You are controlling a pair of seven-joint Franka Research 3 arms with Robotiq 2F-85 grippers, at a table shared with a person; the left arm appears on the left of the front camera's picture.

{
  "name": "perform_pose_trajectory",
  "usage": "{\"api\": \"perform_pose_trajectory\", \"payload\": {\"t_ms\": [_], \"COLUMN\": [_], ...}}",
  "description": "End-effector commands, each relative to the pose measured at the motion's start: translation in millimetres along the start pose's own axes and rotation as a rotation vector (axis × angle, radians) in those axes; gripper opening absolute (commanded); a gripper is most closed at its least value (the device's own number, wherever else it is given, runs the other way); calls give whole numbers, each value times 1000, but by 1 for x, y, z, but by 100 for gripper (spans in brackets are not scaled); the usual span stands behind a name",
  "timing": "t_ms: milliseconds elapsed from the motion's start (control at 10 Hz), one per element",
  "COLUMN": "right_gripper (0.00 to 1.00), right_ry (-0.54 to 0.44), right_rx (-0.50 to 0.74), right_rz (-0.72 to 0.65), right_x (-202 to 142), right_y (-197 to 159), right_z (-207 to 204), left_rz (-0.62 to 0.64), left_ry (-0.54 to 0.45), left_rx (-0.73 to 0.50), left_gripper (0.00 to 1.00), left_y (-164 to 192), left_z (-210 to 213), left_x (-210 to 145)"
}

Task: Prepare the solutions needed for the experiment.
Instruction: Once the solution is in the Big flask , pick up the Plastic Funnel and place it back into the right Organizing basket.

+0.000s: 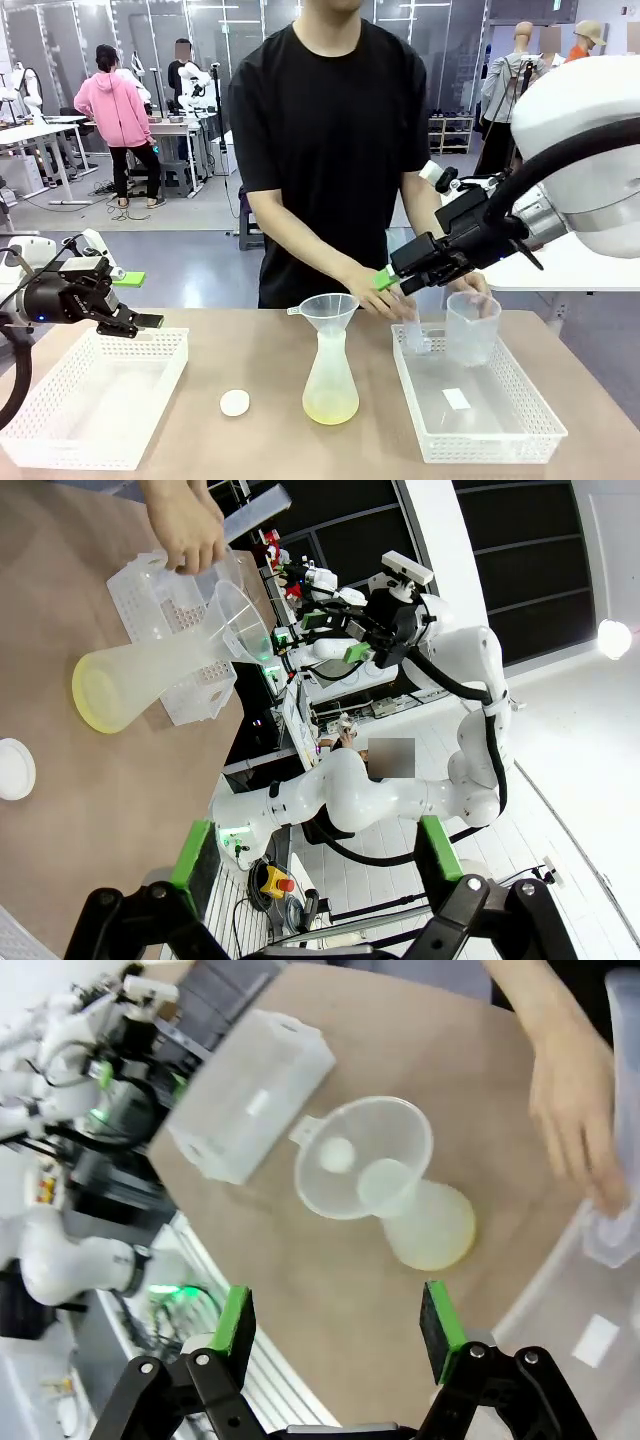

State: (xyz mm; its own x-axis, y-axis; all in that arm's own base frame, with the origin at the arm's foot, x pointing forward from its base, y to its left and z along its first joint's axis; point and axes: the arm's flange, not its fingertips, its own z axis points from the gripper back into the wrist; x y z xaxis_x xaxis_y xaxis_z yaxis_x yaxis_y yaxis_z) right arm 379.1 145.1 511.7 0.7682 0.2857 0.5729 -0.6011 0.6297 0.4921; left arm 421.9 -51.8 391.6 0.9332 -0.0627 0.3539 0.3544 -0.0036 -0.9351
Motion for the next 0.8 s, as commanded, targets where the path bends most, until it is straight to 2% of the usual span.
{"api": "perform_pose_trajectory", "payload": {"t_ms": [0, 100, 300, 400, 700], "right_gripper": [83, 83, 83, 83, 83], "right_ry": [58, 97, 113, 94, 94], "right_rx": [-129, -181, -230, -167, -167], "right_rz": [44, 61, 66, 93, 93], "right_x": [0, 0, -1, 1, 1], "right_y": [3, 3, 2, 1, 1], "right_z": [0, 0, -2, 1, 1], "left_rz": [-2, -2, -2, -2, -2], "left_ry": [-1, -1, -1, -1, -1], "left_rx": [-4, -4, -4, -4, -4], "left_gripper": [100, 100, 100, 100, 100], "left_y": [-1, -1, -1, -1, -1], "left_z": [0, 0, 0, 0, 0], "left_x": [0, 0, 0, 0, 0]}}
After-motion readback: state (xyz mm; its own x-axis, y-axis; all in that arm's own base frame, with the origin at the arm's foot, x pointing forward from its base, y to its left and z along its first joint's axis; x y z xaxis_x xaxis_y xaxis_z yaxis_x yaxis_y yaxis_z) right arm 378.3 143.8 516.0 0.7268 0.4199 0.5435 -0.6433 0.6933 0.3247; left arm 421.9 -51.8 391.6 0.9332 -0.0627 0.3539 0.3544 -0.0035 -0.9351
